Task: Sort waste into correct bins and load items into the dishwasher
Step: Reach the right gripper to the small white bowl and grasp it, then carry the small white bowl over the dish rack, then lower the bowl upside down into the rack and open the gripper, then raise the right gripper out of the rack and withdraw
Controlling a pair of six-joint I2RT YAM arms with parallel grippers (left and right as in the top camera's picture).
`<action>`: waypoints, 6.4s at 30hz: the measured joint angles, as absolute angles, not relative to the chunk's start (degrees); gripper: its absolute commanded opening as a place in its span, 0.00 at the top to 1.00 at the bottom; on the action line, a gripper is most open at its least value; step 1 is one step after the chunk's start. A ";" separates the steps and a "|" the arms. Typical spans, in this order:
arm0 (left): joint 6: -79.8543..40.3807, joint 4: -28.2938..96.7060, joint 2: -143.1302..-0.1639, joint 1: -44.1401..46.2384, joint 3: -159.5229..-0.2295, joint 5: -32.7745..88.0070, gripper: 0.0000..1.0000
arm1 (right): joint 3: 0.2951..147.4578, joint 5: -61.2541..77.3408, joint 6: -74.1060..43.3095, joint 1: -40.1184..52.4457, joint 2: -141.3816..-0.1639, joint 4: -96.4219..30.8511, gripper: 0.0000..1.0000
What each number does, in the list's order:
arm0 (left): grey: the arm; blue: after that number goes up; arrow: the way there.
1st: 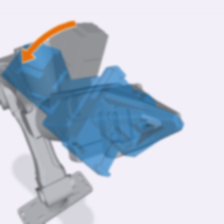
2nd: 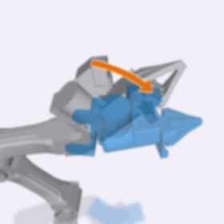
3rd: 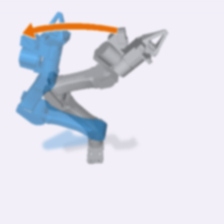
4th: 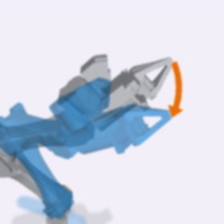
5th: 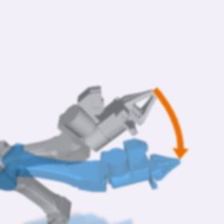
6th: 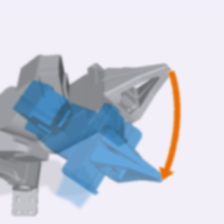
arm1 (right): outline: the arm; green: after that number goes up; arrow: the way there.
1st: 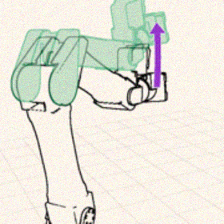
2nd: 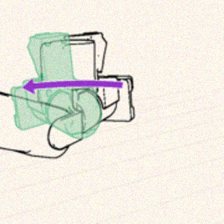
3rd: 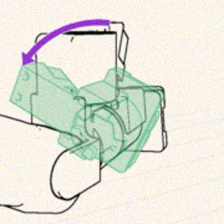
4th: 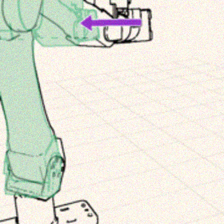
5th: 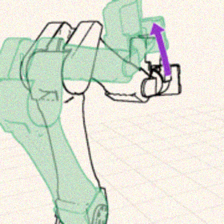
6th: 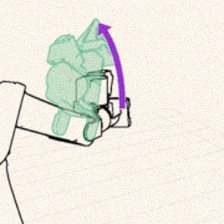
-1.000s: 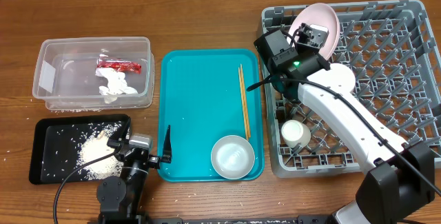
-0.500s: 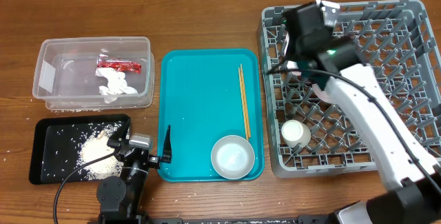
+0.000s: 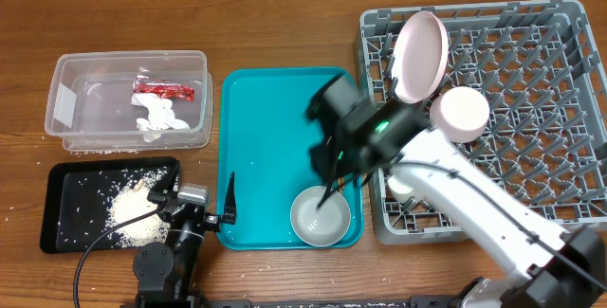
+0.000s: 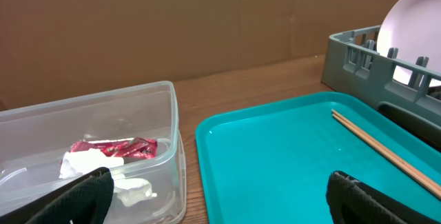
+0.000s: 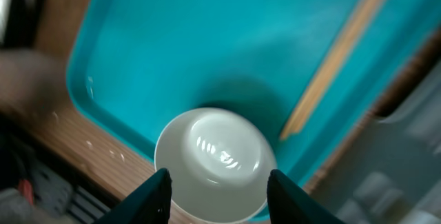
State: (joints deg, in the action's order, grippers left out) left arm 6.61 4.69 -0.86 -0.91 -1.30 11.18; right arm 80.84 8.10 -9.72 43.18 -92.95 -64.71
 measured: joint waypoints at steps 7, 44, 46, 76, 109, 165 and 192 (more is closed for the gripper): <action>6.63 4.67 -0.86 -0.91 -1.30 11.18 0.00 | 65.10 -3.60 -2.87 45.69 -94.28 -49.56 0.50; 6.63 4.67 -0.86 -0.91 -1.26 11.18 0.00 | 81.34 -38.41 -14.46 31.31 -84.99 -52.21 0.96; 6.63 4.67 -0.86 -0.91 -1.26 11.18 0.00 | 81.34 -47.07 -16.95 26.30 -83.74 -52.82 0.96; 6.63 4.67 -0.86 -0.91 -1.26 11.18 0.00 | 81.32 -67.42 -11.70 -7.35 -104.05 -51.70 0.96; 6.63 4.67 -0.86 -0.91 -1.26 11.18 0.00 | 80.55 -78.26 -11.66 0.19 -109.56 -57.08 0.96; 6.63 4.67 -0.86 -0.91 -1.26 11.18 0.00 | 80.05 -63.79 -32.38 20.71 -98.63 -71.99 0.47; 6.63 4.67 -0.86 -0.91 -1.21 11.18 0.00 | 80.07 2.35 -21.78 -16.51 -102.35 -57.21 0.96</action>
State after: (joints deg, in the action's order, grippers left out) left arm 6.63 4.67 -0.86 -0.91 -1.21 11.18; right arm 80.07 2.35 -21.78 -16.51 -102.35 -57.21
